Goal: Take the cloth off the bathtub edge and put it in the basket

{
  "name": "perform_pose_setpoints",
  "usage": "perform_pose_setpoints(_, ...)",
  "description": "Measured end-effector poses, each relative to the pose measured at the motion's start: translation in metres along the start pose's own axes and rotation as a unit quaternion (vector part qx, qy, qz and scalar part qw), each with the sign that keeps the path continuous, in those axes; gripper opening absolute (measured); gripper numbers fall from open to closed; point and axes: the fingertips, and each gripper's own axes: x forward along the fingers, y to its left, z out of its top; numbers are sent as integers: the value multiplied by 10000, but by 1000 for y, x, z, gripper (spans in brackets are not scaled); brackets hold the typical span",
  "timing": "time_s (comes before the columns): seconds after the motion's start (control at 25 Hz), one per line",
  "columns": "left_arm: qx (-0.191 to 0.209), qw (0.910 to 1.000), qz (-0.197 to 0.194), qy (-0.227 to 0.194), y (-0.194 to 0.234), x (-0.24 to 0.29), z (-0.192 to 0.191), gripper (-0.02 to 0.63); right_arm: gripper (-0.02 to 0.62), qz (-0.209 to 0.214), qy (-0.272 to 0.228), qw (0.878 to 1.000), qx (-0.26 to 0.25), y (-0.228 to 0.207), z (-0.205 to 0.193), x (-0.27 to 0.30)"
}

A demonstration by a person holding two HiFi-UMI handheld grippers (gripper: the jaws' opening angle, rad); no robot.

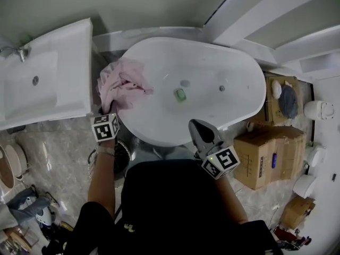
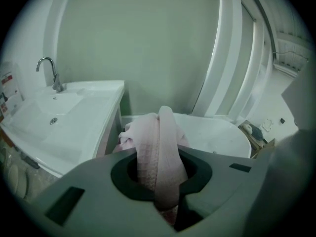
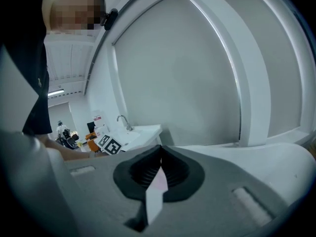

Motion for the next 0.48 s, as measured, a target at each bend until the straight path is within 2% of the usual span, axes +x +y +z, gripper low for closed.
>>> perform_pose_setpoints(0.48, -10, 9991, -206, -379, -34, -104, 20, 84, -3, 589, -310, 9977, -98, 31, 23, 12)
